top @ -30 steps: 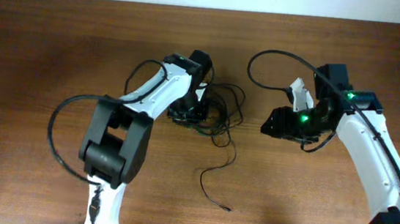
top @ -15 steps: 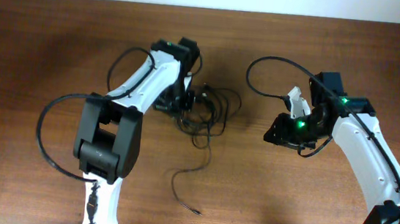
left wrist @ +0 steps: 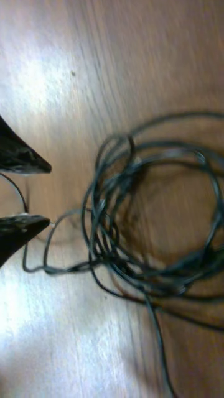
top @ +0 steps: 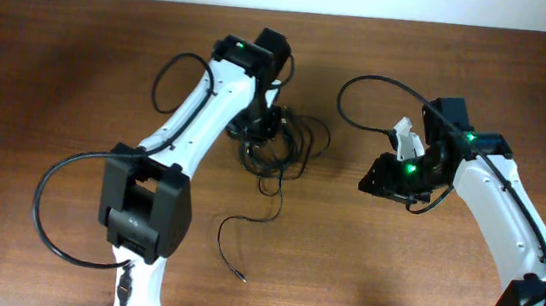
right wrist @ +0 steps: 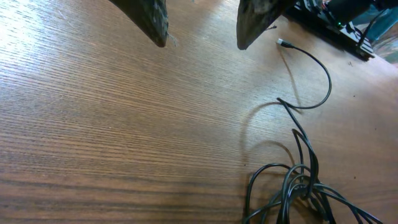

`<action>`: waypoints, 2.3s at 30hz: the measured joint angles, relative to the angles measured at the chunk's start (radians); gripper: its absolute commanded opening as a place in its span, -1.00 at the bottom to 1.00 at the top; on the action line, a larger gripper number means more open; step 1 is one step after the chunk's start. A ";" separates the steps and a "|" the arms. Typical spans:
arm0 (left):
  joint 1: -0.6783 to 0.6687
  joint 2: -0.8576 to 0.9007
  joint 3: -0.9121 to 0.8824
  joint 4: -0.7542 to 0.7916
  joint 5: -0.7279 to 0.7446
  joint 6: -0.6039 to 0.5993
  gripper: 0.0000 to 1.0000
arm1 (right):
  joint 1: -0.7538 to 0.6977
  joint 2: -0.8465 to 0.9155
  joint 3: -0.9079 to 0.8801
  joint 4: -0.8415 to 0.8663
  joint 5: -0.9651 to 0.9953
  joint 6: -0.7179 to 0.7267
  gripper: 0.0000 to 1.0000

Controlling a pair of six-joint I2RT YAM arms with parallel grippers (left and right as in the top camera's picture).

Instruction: Untangle cables

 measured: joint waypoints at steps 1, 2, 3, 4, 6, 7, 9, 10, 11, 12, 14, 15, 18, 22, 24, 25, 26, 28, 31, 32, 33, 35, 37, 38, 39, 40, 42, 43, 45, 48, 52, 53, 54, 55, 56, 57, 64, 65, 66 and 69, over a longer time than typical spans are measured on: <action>-0.008 0.000 -0.010 0.016 0.003 -0.005 -0.43 | 0.000 0.000 0.000 0.000 0.000 0.001 -0.28; -0.021 0.000 -0.029 0.043 0.008 -0.018 -0.42 | 0.000 0.000 0.000 0.001 0.000 0.002 -0.28; -0.039 0.000 -0.060 0.066 0.014 -0.034 -0.44 | 0.000 0.000 0.000 0.001 0.000 0.001 -0.28; -0.051 0.000 -0.079 0.081 0.019 -0.044 -0.45 | 0.000 0.000 0.000 0.001 0.000 0.002 -0.28; -0.074 0.000 -0.121 0.134 0.024 -0.066 -0.43 | 0.000 0.000 0.000 0.002 0.000 0.002 -0.28; -0.083 0.000 -0.142 0.148 0.026 -0.076 -0.43 | 0.000 0.000 0.000 0.003 0.000 0.002 -0.28; -0.093 0.000 -0.177 0.167 0.026 -0.087 -0.52 | 0.000 0.000 0.000 0.003 0.000 0.002 -0.28; -0.097 0.000 -0.193 0.174 0.026 -0.092 -0.68 | 0.000 0.000 0.000 0.003 0.000 0.002 -0.28; -0.100 0.000 -0.205 0.177 0.026 -0.099 -0.91 | 0.000 0.000 0.000 0.004 0.000 0.002 -0.28; -0.101 0.000 -0.212 0.178 0.025 -0.100 -1.00 | 0.000 0.000 0.000 0.008 0.000 0.002 -0.28; -0.101 0.000 -0.214 0.193 0.026 -0.109 -1.00 | 0.000 0.000 0.000 0.011 0.000 0.003 -0.28; -0.101 0.000 -0.214 0.200 0.026 -0.107 -1.00 | 0.000 0.000 0.000 0.011 0.000 0.004 -0.28; -0.098 0.000 -0.214 0.211 0.026 -0.093 -1.00 | 0.000 0.000 0.000 0.011 0.000 0.005 -0.28; -0.081 0.000 -0.214 0.211 0.026 -0.079 -0.59 | 0.000 0.000 0.000 0.015 0.000 0.004 -0.28; -0.072 0.000 -0.214 0.218 0.026 -0.073 -0.17 | 0.000 0.000 0.000 0.016 0.001 0.004 -0.28; -0.070 0.000 -0.214 0.226 0.032 -0.072 -0.14 | 0.000 0.000 0.000 0.016 0.002 0.005 -0.28; -0.070 0.000 -0.214 0.236 0.041 -0.074 -0.14 | 0.000 0.000 0.000 0.019 0.003 0.004 -0.28; -0.070 0.000 -0.214 0.256 0.064 -0.072 -0.23 | 0.000 0.000 0.000 0.023 0.003 0.005 -0.28; -0.071 0.000 -0.214 0.272 0.092 -0.082 -0.37 | 0.000 0.000 0.000 0.023 0.003 0.004 -0.28; -0.072 0.000 -0.214 0.277 0.097 -0.088 -0.49 | 0.000 0.000 0.000 0.023 0.003 0.005 -0.28; -0.075 0.000 -0.214 0.282 0.101 -0.093 -0.62 | 0.000 0.000 0.000 0.023 0.003 0.004 -0.28; -0.079 0.001 -0.214 0.288 0.105 -0.103 -0.94 | 0.000 0.000 0.000 0.023 0.003 0.005 -0.28; -0.079 0.004 -0.214 0.295 0.109 -0.116 -1.00 | 0.000 0.000 0.000 0.023 0.003 0.005 -0.28; -0.081 0.006 -0.214 0.299 0.109 -0.112 -1.00 | 0.000 0.000 0.000 0.023 0.003 0.004 -0.28; -0.082 0.010 -0.214 0.305 0.110 -0.113 -0.94 | 0.000 0.000 0.000 0.023 0.003 0.005 -0.28; -0.082 0.012 -0.214 0.308 0.112 -0.113 -0.61 | 0.000 0.000 0.000 0.023 0.003 0.004 -0.28; -0.083 0.013 -0.214 0.308 0.113 -0.111 -0.45 | 0.000 0.000 0.000 0.023 0.003 0.004 -0.28; -0.083 0.013 -0.214 0.307 0.115 -0.115 -0.46 | 0.000 0.000 0.000 0.023 0.003 0.004 -0.28; -0.083 0.013 -0.214 0.306 0.116 -0.117 -0.45 | 0.000 0.000 0.000 0.023 0.003 0.004 -0.28; -0.085 0.013 -0.230 0.332 0.116 -0.128 -0.62 | 0.000 0.000 -0.002 0.023 0.003 0.004 -0.28; -0.090 0.013 -0.259 0.367 0.116 -0.159 -1.00 | 0.000 0.000 -0.021 0.032 0.003 0.004 -0.29; -0.091 0.013 -0.259 0.368 0.115 -0.161 -1.00 | 0.000 0.000 -0.028 0.033 0.003 0.004 -0.29; -0.091 0.013 -0.259 0.369 0.116 -0.168 -1.00 | 0.000 0.000 -0.035 0.034 0.003 0.004 -0.30; -0.091 0.013 -0.259 0.371 0.116 -0.170 -1.00 | 0.000 0.000 -0.041 0.034 0.003 0.004 -0.30; -0.091 0.013 -0.259 0.371 0.116 -0.172 -1.00 | 0.000 0.000 -0.044 0.034 0.004 0.004 -0.29; -0.091 0.013 -0.259 0.371 0.117 -0.171 -1.00 | 0.000 0.000 -0.045 0.034 0.003 0.005 -0.30; -0.028 0.013 -0.256 0.356 0.319 -0.056 -1.00 | 0.000 0.000 -0.045 0.040 -0.029 0.003 -0.29; -0.015 0.013 -0.254 0.356 0.365 -0.042 -1.00 | 0.000 0.000 -0.045 0.045 -0.044 0.004 -0.29; 0.000 0.013 -0.254 0.355 0.403 -0.033 -1.00 | 0.000 0.000 -0.045 0.050 -0.056 0.005 -0.29; 0.031 0.013 -0.253 0.352 0.475 -0.014 -1.00 | 0.000 0.000 -0.045 0.058 -0.077 0.004 -0.29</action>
